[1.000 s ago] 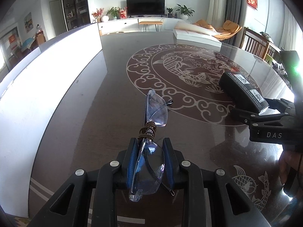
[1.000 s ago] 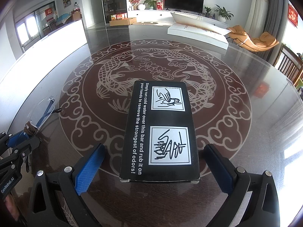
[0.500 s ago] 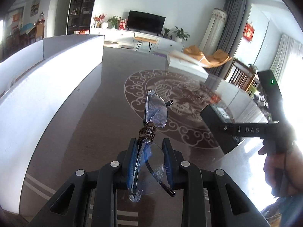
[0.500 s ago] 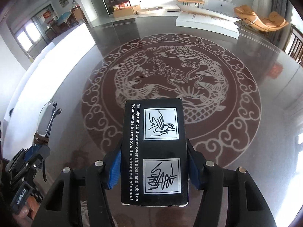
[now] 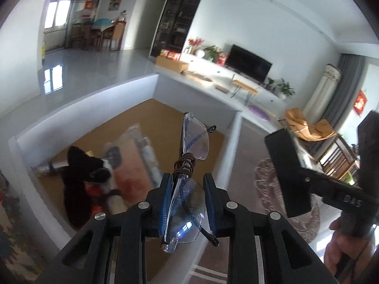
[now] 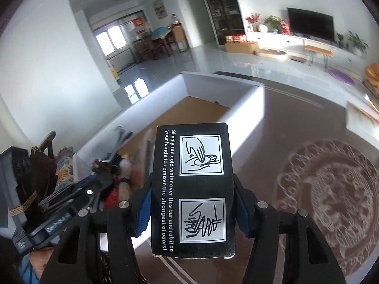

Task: Organize objects
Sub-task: 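Carry the box and eyeglasses to the white bin and open both tools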

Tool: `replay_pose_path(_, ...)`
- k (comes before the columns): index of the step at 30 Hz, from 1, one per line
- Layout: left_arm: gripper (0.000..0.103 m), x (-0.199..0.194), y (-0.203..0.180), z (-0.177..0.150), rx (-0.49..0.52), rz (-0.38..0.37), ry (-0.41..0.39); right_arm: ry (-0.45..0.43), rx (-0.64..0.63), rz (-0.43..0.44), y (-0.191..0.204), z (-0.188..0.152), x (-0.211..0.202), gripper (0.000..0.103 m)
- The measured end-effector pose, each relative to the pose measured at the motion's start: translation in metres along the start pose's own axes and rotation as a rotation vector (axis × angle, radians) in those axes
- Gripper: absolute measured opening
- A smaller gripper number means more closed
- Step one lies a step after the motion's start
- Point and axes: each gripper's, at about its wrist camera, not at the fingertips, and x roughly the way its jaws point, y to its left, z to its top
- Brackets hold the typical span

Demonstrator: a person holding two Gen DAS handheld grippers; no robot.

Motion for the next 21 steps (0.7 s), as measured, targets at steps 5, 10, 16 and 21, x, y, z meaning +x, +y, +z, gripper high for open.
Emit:
replay_pose_path(5,0.028,0.048,0.048,0.01,-0.038,0.168,0.17,0.066,-0.1,0.069,0.068,0.029,0.072,0.059)
replay_pose_path(10,0.048,0.056,0.061,0.002,-0.03,0.233,0.194,0.228,-0.152,0.063,0.091,0.017,0.137,0.067)
replay_pose_path(16,0.1,0.044,0.038,0.001,0.094,0.345,0.122,0.194,-0.173,-0.003,0.08,0.017,0.125,0.094)
replay_pose_path(21,0.103,0.034,0.038,0.007,0.056,0.416,0.092,0.165,-0.169,-0.067,0.066,0.033,0.103,0.099)
